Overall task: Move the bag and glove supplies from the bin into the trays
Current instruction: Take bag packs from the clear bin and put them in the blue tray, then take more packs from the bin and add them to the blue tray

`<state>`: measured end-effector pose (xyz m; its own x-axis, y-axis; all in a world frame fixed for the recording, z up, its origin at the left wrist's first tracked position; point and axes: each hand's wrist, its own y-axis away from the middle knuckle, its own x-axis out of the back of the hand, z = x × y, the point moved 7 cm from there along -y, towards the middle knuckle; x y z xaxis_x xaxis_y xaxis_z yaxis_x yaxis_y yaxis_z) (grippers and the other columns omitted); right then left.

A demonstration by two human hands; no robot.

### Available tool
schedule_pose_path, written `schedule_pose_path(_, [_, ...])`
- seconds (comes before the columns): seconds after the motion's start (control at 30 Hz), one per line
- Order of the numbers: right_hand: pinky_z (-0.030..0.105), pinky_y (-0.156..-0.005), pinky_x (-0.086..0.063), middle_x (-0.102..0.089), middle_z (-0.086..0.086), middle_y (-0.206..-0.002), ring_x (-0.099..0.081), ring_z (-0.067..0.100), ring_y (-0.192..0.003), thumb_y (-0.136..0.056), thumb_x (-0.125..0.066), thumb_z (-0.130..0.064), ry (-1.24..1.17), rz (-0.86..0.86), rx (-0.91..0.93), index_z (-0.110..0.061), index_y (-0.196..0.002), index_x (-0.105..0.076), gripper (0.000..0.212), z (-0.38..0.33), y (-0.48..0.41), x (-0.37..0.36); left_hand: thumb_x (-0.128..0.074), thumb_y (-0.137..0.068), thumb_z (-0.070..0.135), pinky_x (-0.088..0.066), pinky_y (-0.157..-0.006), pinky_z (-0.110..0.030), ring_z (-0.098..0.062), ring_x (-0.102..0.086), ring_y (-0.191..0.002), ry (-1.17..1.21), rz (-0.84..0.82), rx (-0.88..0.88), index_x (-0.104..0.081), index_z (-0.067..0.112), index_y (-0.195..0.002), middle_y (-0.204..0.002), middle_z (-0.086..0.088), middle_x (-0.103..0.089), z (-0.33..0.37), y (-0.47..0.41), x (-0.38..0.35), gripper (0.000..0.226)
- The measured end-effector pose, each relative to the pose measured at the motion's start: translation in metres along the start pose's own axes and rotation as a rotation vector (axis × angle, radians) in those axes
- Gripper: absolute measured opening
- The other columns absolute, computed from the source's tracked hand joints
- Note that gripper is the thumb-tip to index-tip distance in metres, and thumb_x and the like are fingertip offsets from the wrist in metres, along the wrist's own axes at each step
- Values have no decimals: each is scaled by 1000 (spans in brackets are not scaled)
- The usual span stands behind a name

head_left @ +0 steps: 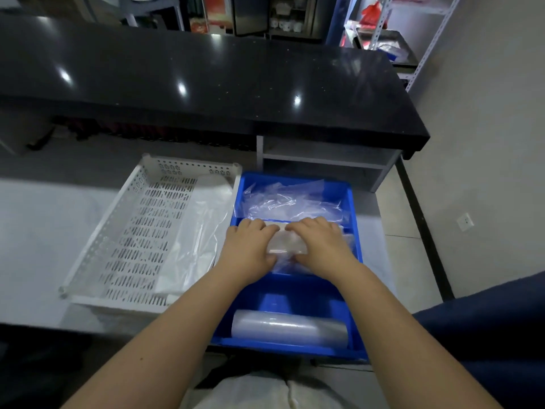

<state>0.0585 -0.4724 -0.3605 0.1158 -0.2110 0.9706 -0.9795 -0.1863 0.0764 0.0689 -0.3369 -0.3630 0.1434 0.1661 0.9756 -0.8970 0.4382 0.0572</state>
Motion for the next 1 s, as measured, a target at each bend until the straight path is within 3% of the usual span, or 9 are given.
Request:
schedule_pose_path(0.2, [37,-98,-26,-55,-8,-125,-41,21,-120,-78,-72,-32,-119,114,153,-30,-123,-54,48,-46,-13,28,-62,-81,49,-36,-96,-42,-24,-46,-118,70,161,146,-48,30,-133,-126,3,-54,-32,31,37,58])
schedule_pose_path(0.4, [38,-100,-30,-59,-5,-122,-44,23,-118,-84,-68,-26,-142,91,354,-25,-122,-57,39,-146,-26,23,-59,-85,46,-35,-95,-43,-25,-46,-118,85,264,382,-51,29,-132,-127,1,-55,-103,92,69,50])
schedule_pose_path(0.67, [39,-99,-31,-59,-5,-123,-45,23,-118,-85,-65,-27,-96,70,681,-25,-122,-57,37,-366,-25,-11,-56,-86,44,-30,-98,-42,-25,-42,-121,60,422,768,-51,31,-130,-129,2,-54,-263,268,99,47])
schedule_pose_path(0.8, [37,-93,-33,-60,-4,-120,-47,26,-114,-83,-65,-20,-65,70,828,-23,-119,-60,36,-500,-14,-42,-58,-85,43,-36,-93,-43,-26,-46,-114,29,514,918,-57,27,-123,-120,0,-59,-345,377,111,41])
schedule_pose_path(1.0, [40,-89,-41,-59,0,-119,-49,29,-109,-81,-65,-21,-27,9,1027,-21,-115,-61,34,-687,10,-107,-61,-81,42,-39,-89,-42,-28,-49,-110,4,530,1122,-58,27,-120,-117,-1,-58,-458,515,105,42])
